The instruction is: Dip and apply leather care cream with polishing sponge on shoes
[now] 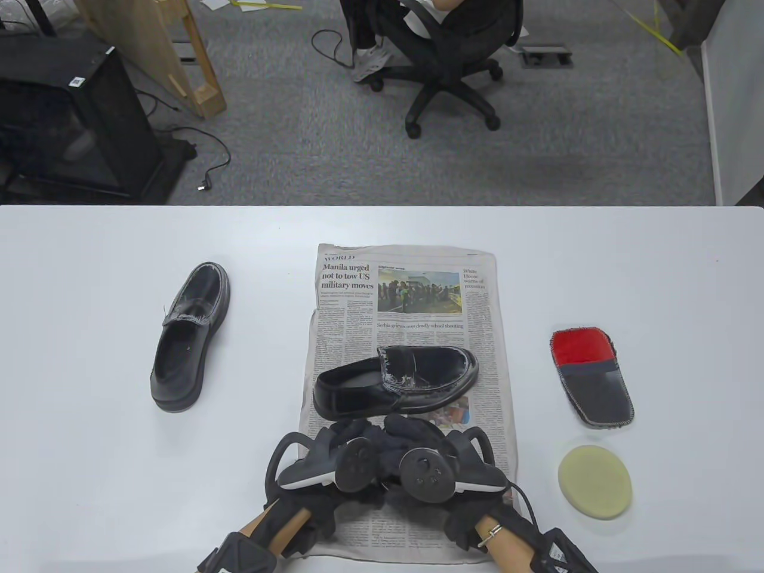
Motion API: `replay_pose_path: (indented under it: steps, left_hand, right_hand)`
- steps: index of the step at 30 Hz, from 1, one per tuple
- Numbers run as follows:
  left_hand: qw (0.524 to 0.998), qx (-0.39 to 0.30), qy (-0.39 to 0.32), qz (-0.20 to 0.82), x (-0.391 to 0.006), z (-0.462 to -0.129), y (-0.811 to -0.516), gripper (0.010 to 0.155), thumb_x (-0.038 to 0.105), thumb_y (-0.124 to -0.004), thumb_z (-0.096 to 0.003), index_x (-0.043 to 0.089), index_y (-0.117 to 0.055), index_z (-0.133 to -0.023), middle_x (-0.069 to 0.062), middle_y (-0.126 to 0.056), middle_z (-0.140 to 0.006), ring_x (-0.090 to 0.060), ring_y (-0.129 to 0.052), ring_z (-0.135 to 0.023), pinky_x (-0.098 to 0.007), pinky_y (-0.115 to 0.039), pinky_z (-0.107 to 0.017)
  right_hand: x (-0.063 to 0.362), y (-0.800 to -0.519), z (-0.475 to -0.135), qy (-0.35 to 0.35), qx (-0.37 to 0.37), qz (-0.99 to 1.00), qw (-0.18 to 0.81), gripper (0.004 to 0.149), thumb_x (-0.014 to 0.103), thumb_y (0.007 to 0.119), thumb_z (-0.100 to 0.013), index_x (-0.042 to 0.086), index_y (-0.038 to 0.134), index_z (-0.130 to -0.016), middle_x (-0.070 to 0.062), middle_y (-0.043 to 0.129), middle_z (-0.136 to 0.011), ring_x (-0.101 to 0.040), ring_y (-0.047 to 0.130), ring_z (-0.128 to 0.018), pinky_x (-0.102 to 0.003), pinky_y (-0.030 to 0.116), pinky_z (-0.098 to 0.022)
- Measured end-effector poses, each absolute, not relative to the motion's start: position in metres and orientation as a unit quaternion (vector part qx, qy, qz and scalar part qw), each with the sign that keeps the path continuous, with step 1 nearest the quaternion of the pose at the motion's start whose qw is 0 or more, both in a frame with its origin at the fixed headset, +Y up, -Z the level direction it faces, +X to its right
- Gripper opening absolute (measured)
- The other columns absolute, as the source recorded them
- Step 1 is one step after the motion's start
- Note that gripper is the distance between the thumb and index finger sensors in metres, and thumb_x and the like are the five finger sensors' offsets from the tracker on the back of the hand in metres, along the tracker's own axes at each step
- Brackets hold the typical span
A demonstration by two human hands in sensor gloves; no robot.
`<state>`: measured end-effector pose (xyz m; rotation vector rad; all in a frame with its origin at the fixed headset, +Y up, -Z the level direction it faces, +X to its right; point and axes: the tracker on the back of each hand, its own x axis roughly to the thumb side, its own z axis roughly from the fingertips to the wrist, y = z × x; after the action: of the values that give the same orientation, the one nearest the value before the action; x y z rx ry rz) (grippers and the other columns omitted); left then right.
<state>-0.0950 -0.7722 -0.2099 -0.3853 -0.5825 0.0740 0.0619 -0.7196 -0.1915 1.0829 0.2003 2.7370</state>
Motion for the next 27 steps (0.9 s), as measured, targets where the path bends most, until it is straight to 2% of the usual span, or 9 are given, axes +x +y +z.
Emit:
replay_pose_path:
  steps: [4,7,10,12,15,18,20,24,27]
  left_hand:
    - [0.938,-0.191,-0.286,0.036,-0.095,-0.21,-0.772,0.1,0.057,-0.078,-0.0438,0.004,-0.037,-0.118,-0.028,-0.04,-0.122,-0.054,-0.043,-0.106,-0.067,-0.05,-0.072]
    - [0.938,-0.191,-0.288,0.034,-0.095,-0.209,-0.772,0.1,0.058,-0.077,-0.0447,0.003,-0.037,-0.118,-0.029,-0.04,-0.122,-0.054,-0.043,-0.106,-0.067,-0.05,-0.072]
    - [0.937,-0.193,-0.288,0.036,-0.095,-0.21,-0.772,0.1,0.058,-0.078,-0.0449,0.003,-0.037,-0.118,-0.029,-0.04,-0.122,-0.054,-0.043,-0.106,-0.067,-0.05,-0.072]
    - [0.937,-0.194,-0.288,0.038,-0.096,-0.21,-0.773,0.1,0.058,-0.078,-0.0449,0.003,-0.037,-0.118,-0.028,-0.04,-0.122,-0.054,-0.042,-0.106,-0.067,-0.05,-0.072]
    - [0.937,-0.194,-0.288,0.04,-0.096,-0.21,-0.773,0.1,0.058,-0.077,-0.045,0.003,-0.037,-0.118,-0.028,-0.04,-0.122,-0.053,-0.042,-0.106,-0.067,-0.049,-0.072]
    - [0.937,-0.194,-0.288,0.04,-0.096,-0.21,-0.773,0.1,0.058,-0.077,-0.0452,0.003,-0.037,-0.118,-0.028,-0.04,-0.122,-0.054,-0.042,-0.106,-0.067,-0.049,-0.072]
    - [0.937,-0.193,-0.288,0.039,-0.097,-0.21,-0.773,0.1,0.059,-0.077,-0.0453,0.004,-0.037,-0.118,-0.028,-0.04,-0.122,-0.053,-0.043,-0.106,-0.067,-0.051,-0.072]
    - [0.938,-0.191,-0.287,0.04,-0.098,-0.211,-0.773,0.099,0.06,-0.077,-0.0451,0.005,-0.038,-0.118,-0.026,-0.041,-0.122,-0.051,-0.045,-0.106,-0.063,-0.054,-0.07]
    - [0.938,-0.189,-0.288,0.042,-0.099,-0.211,-0.773,0.099,0.062,-0.077,-0.0449,0.006,-0.039,-0.118,-0.025,-0.042,-0.122,-0.05,-0.046,-0.106,-0.062,-0.056,-0.068]
  right_hand:
    - [0.062,-0.714,-0.182,-0.004,0.336,0.942,-0.01,0.09,0.07,0.061,-0.047,0.015,0.047,-0.116,-0.021,0.042,-0.122,-0.061,0.052,-0.104,-0.066,0.061,-0.063]
    - [0.061,-0.725,-0.185,0.045,0.315,0.942,-0.102,0.101,0.077,0.049,-0.047,0.006,0.044,-0.119,-0.029,0.05,-0.118,-0.064,0.065,-0.097,-0.062,0.07,-0.062]
    - [0.059,-0.723,-0.186,0.019,0.322,0.94,-0.106,0.098,0.076,0.058,-0.044,0.011,0.045,-0.116,-0.022,0.052,-0.118,-0.058,0.068,-0.098,-0.056,0.075,-0.064]
    - [0.065,-0.722,-0.188,0.058,0.348,0.936,-0.011,0.087,0.066,0.07,-0.045,0.019,0.047,-0.115,-0.014,0.046,-0.121,-0.058,0.053,-0.106,-0.065,0.06,-0.069]
    - [0.07,-0.718,-0.189,0.079,0.354,0.931,0.045,0.072,0.059,0.07,-0.05,0.024,0.054,-0.111,-0.011,0.045,-0.122,-0.049,0.044,-0.111,-0.069,0.046,-0.07]
    - [0.065,-0.722,-0.187,0.054,0.331,0.942,-0.02,0.106,0.073,0.055,-0.047,0.004,0.027,-0.122,-0.034,0.031,-0.122,-0.064,0.041,-0.106,-0.076,0.048,-0.067]
    - [0.06,-0.731,-0.187,0.084,0.325,0.939,-0.079,0.11,0.076,0.047,-0.047,-0.002,0.02,-0.121,-0.036,0.033,-0.121,-0.064,0.044,-0.105,-0.075,0.05,-0.067]
    - [0.059,-0.725,-0.187,0.088,0.364,0.926,-0.044,0.096,0.062,0.074,-0.044,0.021,0.03,-0.118,-0.019,0.03,-0.125,-0.057,0.038,-0.109,-0.073,0.046,-0.071]
    - [0.063,-0.721,-0.187,0.11,0.378,0.918,0.043,0.076,0.055,0.078,-0.046,0.032,0.047,-0.111,-0.012,0.036,-0.124,-0.055,0.034,-0.11,-0.073,0.041,-0.068]
